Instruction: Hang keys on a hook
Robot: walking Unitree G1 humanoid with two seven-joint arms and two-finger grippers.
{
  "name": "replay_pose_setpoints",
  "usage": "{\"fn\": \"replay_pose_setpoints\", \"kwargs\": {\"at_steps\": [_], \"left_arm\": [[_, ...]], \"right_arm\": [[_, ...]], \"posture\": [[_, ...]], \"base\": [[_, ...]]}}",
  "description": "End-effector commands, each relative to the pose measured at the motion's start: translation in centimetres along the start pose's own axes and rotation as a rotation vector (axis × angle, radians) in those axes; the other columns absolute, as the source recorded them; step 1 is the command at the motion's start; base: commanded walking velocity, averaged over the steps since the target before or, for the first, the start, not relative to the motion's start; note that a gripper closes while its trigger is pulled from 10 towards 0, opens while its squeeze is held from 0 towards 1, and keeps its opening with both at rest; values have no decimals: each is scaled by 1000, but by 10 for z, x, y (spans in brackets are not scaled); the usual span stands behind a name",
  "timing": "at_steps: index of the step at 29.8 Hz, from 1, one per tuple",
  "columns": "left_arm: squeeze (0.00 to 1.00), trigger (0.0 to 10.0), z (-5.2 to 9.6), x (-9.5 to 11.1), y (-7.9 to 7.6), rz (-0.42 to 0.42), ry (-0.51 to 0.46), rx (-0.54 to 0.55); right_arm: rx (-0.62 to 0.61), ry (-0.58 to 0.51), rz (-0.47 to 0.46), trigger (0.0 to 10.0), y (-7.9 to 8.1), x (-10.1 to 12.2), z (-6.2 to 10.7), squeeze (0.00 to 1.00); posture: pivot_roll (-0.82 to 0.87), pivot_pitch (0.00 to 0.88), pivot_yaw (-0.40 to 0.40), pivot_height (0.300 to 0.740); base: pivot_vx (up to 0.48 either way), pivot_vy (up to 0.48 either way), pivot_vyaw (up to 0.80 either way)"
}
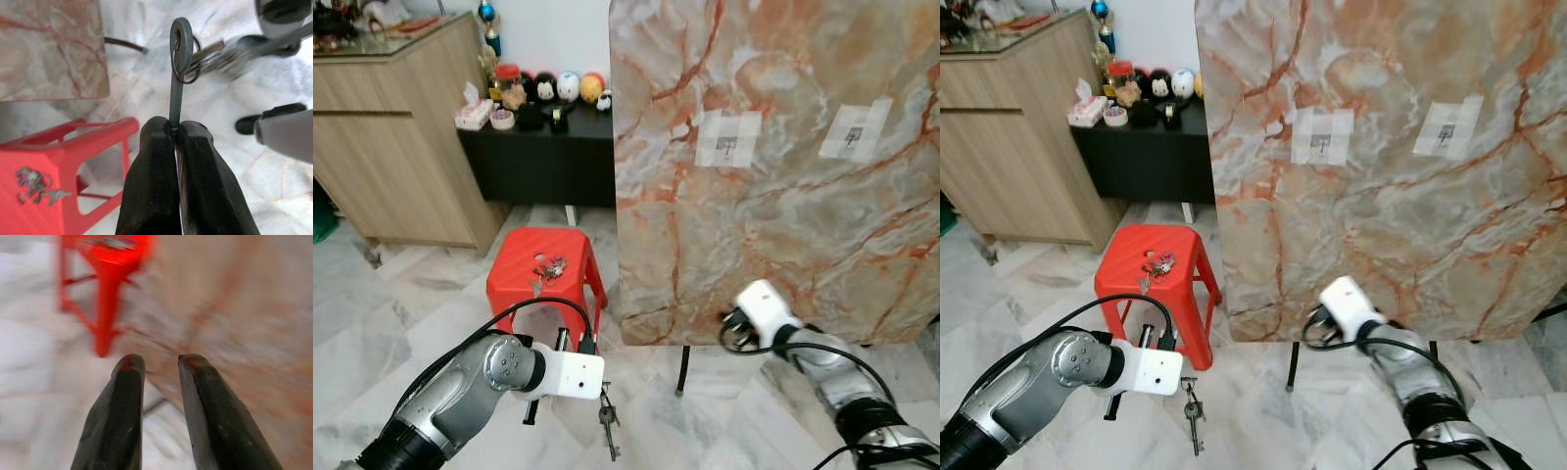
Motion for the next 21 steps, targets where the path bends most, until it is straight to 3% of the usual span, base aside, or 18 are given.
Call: {"fn": "replay_pose_setpoints", "kwargs": {"at_steps": [1, 4, 9, 13, 16, 21], "left_arm": [[0, 10000, 2, 7, -2, 19, -30, -21], [0, 10000, 2, 9, -3, 34, -32, -30], [0, 10000, 1, 10, -3, 63, -31, -43], [0, 10000, 0, 10, -1, 72, -26, -37], [0, 10000, -6, 11, -1, 96, -11, -36], [0, 10000, -11, 15, -4, 109, -19, -45]], "right_arm": [[55, -68, 28, 10000, -1, 18, -1, 0], [133, -182, 37, 10000, 6, 49, -4, 0], [217, -283, 11, 10000, 20, 74, -7, 0], [280, -314, 13, 10000, 30, 84, -6, 0], [398, -326, 91, 10000, 49, 89, 0, 0], [480, -329, 133, 10000, 64, 89, 5, 0]], "posture": [[60, 0, -38, 740], [64, 0, -43, 740], [68, 0, -48, 740], [69, 0, -49, 740], [66, 0, -48, 740], [61, 0, -48, 740]], "base": [[0, 0, 0], [0, 0, 0], [0, 0, 0], [0, 0, 0], [0, 0, 0], [0, 0, 0]]}}
Point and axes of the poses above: a point about 5 cm out from each wrist's last joint towards the gripper, its own z axis pointing back from the gripper into the wrist, its own x axis along the axis of the wrist's last joint, y = z × x, the point moved 4 cm from there along -z, pointing out of the wrist towards the gripper, and after that the axes turned 15 degrees about z, right-handed, at the moved point
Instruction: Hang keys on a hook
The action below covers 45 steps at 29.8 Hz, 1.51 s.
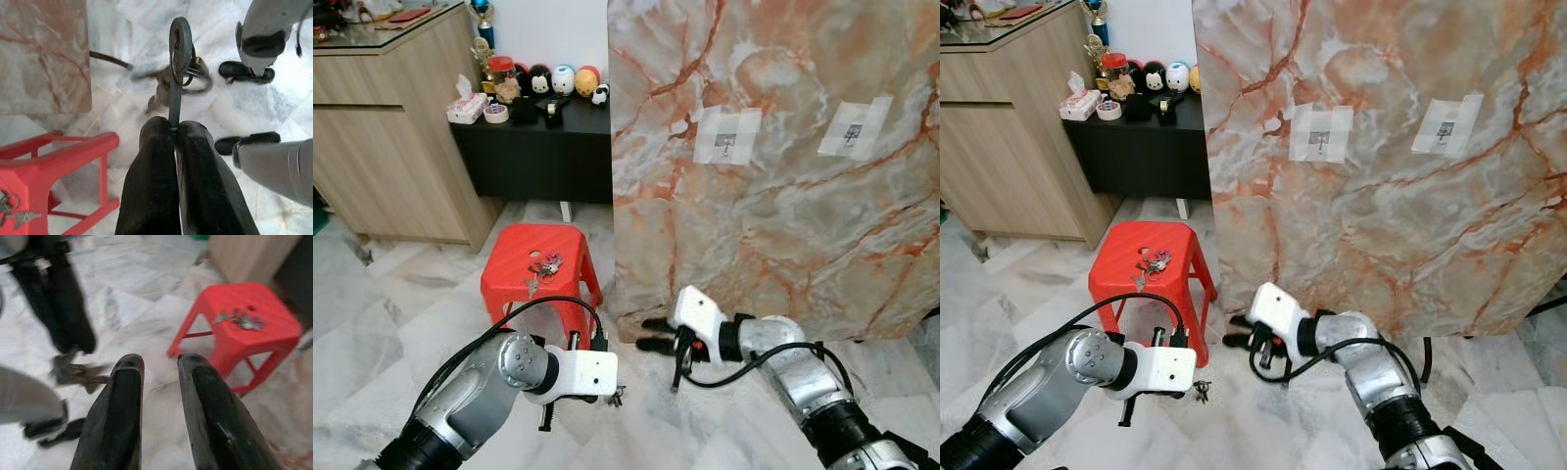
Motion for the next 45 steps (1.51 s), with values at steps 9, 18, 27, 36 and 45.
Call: {"fn": "replay_pose_setpoints", "kwargs": {"at_steps": [9, 18, 27, 36, 45], "left_arm": [[0, 10000, -6, 3, -4, -1, 19, -15], [0, 10000, -9, 8, -4, 5, 11, -12], [0, 10000, -10, 14, -1, 45, -29, 5], [0, 10000, -12, 18, 2, 61, -42, 14], [0, 10000, -12, 18, 5, 75, -48, 30]], "right_arm": [[99, 9, 13, 10000, 15, 5, 3, 0], [106, -11, 0, 10000, 18, 10, 2, 0], [68, 11, -33, 10000, 22, 8, -2, 0], [81, 7, -50, 10000, 28, 9, -1, 0], [101, 13, -48, 10000, 31, 10, 0, 0]], "posture": [[61, 0, -48, 740], [57, 0, -50, 740], [56, 0, -52, 740], [56, 0, -52, 740], [50, 0, -51, 740]], "base": [[0, 0, 0], [0, 0, 0], [0, 0, 0], [0, 0, 0], [0, 0, 0]]}}
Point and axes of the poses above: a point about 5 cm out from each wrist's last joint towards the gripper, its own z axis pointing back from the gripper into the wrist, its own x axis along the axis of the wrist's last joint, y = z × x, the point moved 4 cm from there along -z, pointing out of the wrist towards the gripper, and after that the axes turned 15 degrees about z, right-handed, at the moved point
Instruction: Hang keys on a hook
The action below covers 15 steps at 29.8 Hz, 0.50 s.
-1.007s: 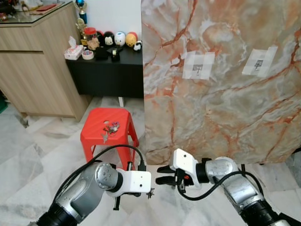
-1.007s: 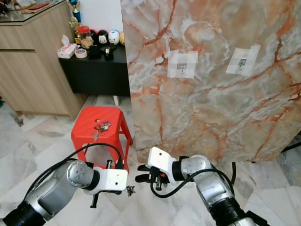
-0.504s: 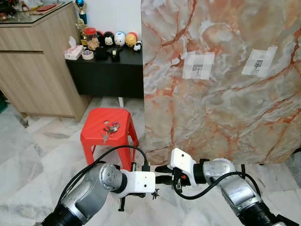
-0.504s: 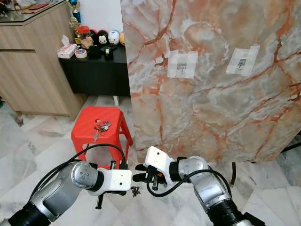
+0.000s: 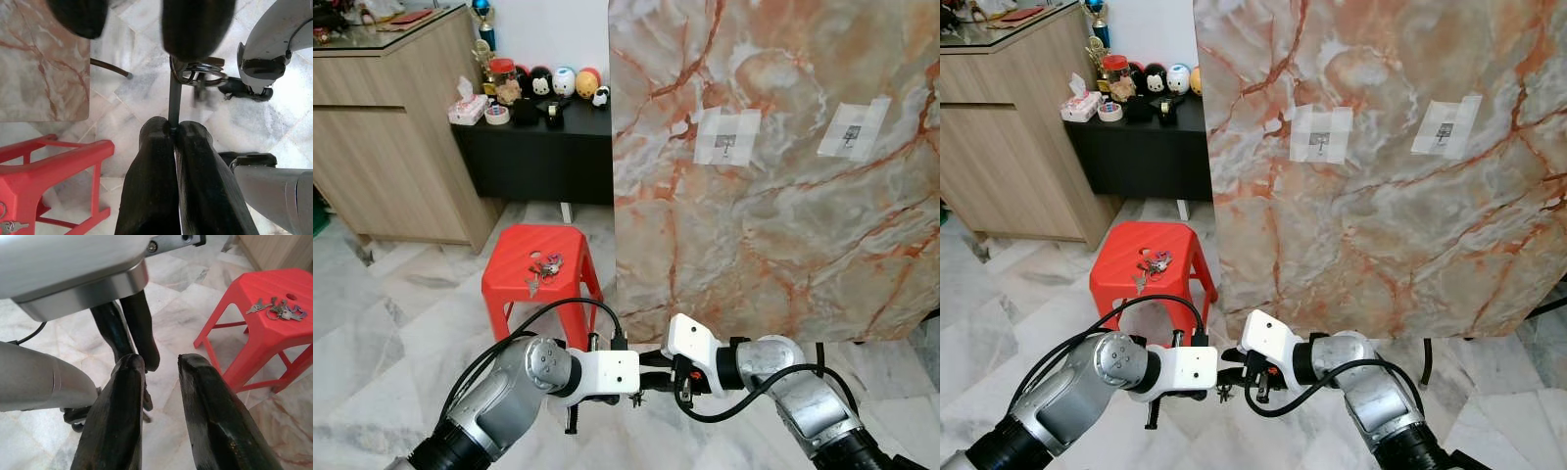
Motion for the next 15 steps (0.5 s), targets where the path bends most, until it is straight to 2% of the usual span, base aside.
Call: {"fn": "replay_pose_setpoints", "kwargs": {"at_steps": [1, 15], "left_arm": [[0, 10000, 4, 3, 6, 11, -15, 17], [0, 10000, 6, 9, 11, 30, -58, 26]], "right_arm": [[18, -10, 5, 10000, 4, 3, 0, 0], [13, 44, 7, 10000, 6, -8, 3, 0]], "posture": [[52, 0, -52, 740], [51, 0, -53, 740]], "base": [[0, 0, 0], [0, 0, 0]]}}
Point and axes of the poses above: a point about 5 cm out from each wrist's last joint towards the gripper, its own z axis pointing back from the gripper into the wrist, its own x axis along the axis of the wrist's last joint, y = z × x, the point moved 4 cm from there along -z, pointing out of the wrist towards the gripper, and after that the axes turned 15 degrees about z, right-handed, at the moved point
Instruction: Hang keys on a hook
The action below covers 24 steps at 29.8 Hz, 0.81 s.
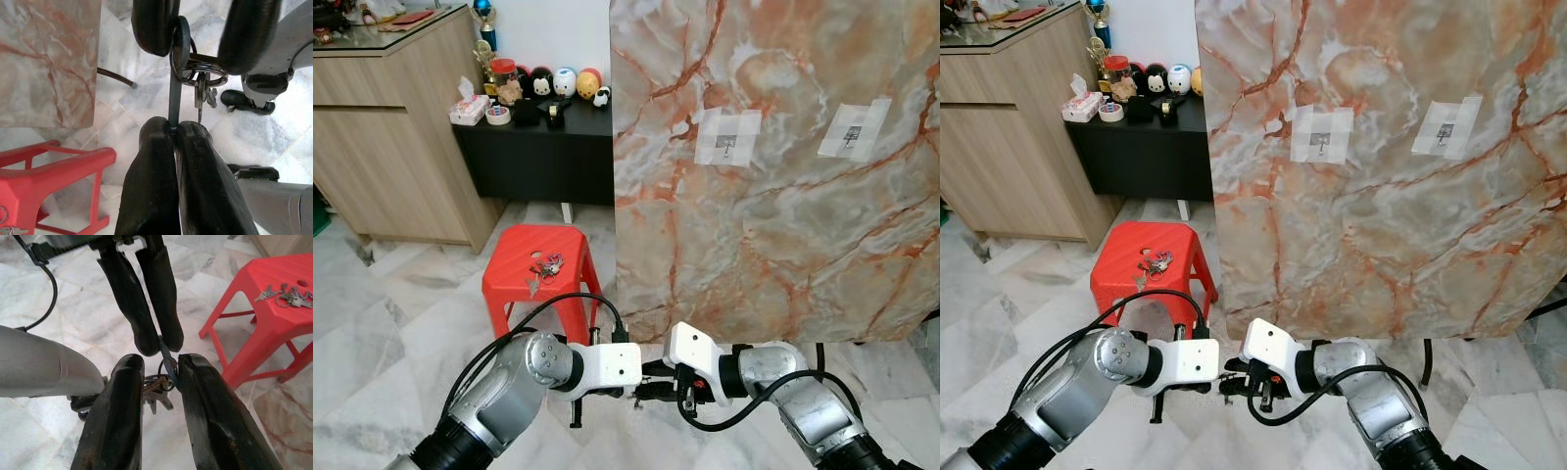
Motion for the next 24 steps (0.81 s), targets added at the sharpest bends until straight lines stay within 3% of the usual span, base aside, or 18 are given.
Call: {"fn": "replay_pose_setpoints", "kwargs": {"at_steps": [1, 8, 9, 11, 12, 14, 15, 16, 17, 18, 24], "left_arm": [[0, 10000, 4, 2, 5, 1, -5, 11], [0, 10000, 4, -2, 4, -7, 13, 5], [0, 10000, 4, -2, 4, -8, 11, 5], [0, 10000, 4, -1, 4, -9, 11, 5], [0, 10000, 5, -1, 4, -8, 10, 7], [0, 10000, 5, -1, 5, -7, 9, 9], [0, 10000, 5, -1, 5, -7, 8, 10], [0, 10000, 5, 0, 5, -6, 7, 10], [0, 10000, 5, 0, 5, -6, 6, 9], [0, 10000, 5, 0, 5, -7, 4, 7], [0, 10000, 5, 1, 5, -8, 2, 5]], "right_arm": [[-16, 2, 19, 10000, -3, 3, 2, 0], [3, 1, 37, 10000, -3, 3, 6, 0], [0, 3, 42, 9333, -5, 3, 7, 0], [-3, 3, 42, 9333, -6, 2, 7, 0], [-3, 2, 42, 2196, -7, 3, 7, 0], [4, -5, 45, 1608, -6, 3, 7, 0], [4, -5, 45, 3804, -7, 3, 6, 0], [3, -4, 44, 3804, -7, 3, 6, 0], [1, -2, 43, 9059, -7, 3, 5, 0], [2, -1, 40, 10000, -7, 2, 5, 0], [16, -7, 33, 10000, -5, 2, 4, 0]], "posture": [[50, 0, -53, 740], [49, 0, -54, 740], [52, 0, -56, 740], [52, 0, -56, 740], [54, 0, -58, 740], [54, 0, -58, 740], [56, 0, -59, 740], [56, 0, -59, 740], [56, 0, -59, 740], [56, 0, -58, 740], [56, 0, -58, 740]], "base": [[0, 0, 0], [0, 0, 0], [0, 0, 0], [0, 0, 0], [0, 0, 0], [0, 0, 0], [0, 0, 0], [0, 0, 0], [0, 0, 0], [0, 0, 0], [0, 0, 0]]}}
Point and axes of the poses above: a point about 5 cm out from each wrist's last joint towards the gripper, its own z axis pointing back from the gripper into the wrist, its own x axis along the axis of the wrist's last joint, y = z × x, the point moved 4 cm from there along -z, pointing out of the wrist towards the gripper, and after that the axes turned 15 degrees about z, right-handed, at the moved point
